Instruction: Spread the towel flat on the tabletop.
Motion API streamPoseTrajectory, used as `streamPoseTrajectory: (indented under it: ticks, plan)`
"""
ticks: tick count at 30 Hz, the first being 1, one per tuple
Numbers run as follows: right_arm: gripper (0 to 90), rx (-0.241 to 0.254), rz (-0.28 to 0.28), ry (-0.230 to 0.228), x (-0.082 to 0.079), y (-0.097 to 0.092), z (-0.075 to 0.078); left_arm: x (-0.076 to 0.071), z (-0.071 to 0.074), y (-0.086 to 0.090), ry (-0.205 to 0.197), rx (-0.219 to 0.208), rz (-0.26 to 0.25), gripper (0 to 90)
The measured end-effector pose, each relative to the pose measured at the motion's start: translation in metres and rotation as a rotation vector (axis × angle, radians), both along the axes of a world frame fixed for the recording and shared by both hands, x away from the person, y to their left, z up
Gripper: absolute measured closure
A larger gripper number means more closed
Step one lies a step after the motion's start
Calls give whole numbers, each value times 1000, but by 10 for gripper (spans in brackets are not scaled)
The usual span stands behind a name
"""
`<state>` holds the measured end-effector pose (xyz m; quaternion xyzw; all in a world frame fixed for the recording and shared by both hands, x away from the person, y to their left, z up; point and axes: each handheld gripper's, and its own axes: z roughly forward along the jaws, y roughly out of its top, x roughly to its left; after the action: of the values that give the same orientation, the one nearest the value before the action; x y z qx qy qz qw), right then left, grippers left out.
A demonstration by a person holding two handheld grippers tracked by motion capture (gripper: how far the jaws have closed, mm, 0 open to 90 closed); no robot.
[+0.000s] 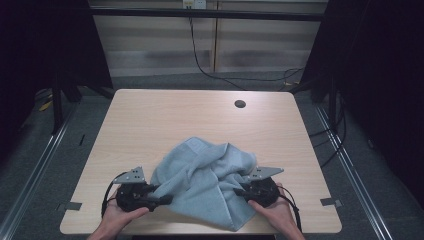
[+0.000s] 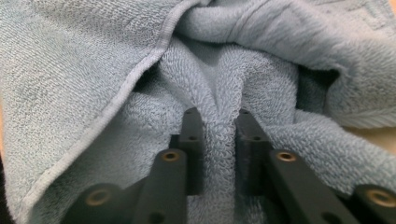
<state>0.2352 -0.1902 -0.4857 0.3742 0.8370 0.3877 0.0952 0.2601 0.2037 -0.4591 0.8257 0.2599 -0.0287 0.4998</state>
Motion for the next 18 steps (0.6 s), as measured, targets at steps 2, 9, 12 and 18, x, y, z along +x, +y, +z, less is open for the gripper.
streamPoseTrajectory:
  ticks: [2, 9, 12, 18]
  plan:
    - [642, 7, -9, -10, -2, -4, 3, 8, 10, -1, -26, -32, 7, 452]
    - [446, 122, -64, -40, -2, -18, 21, 48, 14, -11, -27, -82, 73, 526]
    - [403, 92, -60, -15, 9, -12, 14, 61, -5, -22, -16, 9, 107, 546]
    - [344, 31, -72, -6, 33, -3, -2, 55, -36, -27, 27, 134, 64, 505]
